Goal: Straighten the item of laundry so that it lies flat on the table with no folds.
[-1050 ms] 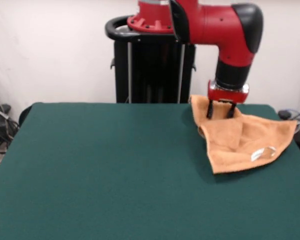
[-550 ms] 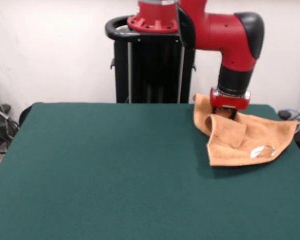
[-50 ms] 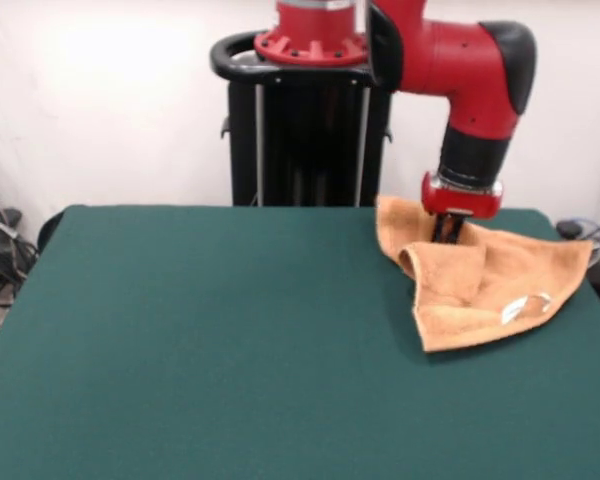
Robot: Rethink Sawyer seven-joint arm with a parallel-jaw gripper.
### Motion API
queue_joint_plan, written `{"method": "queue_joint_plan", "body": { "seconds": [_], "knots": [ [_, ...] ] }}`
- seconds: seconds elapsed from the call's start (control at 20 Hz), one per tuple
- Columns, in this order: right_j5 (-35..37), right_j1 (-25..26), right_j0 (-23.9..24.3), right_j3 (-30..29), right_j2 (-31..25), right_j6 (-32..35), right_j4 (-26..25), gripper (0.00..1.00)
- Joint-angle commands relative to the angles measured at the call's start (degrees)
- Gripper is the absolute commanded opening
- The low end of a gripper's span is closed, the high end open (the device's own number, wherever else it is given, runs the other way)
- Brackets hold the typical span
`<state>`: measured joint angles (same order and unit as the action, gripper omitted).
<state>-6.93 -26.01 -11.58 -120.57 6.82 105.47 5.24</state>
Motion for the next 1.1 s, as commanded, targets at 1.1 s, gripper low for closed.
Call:
{"method": "queue_joint_plan", "body": {
  "seconds": [1.1],
  "knots": [
    [6.74,-1.07,12.12,12.97,2.86,3.80,-7.35,0.00]
  ]
}}
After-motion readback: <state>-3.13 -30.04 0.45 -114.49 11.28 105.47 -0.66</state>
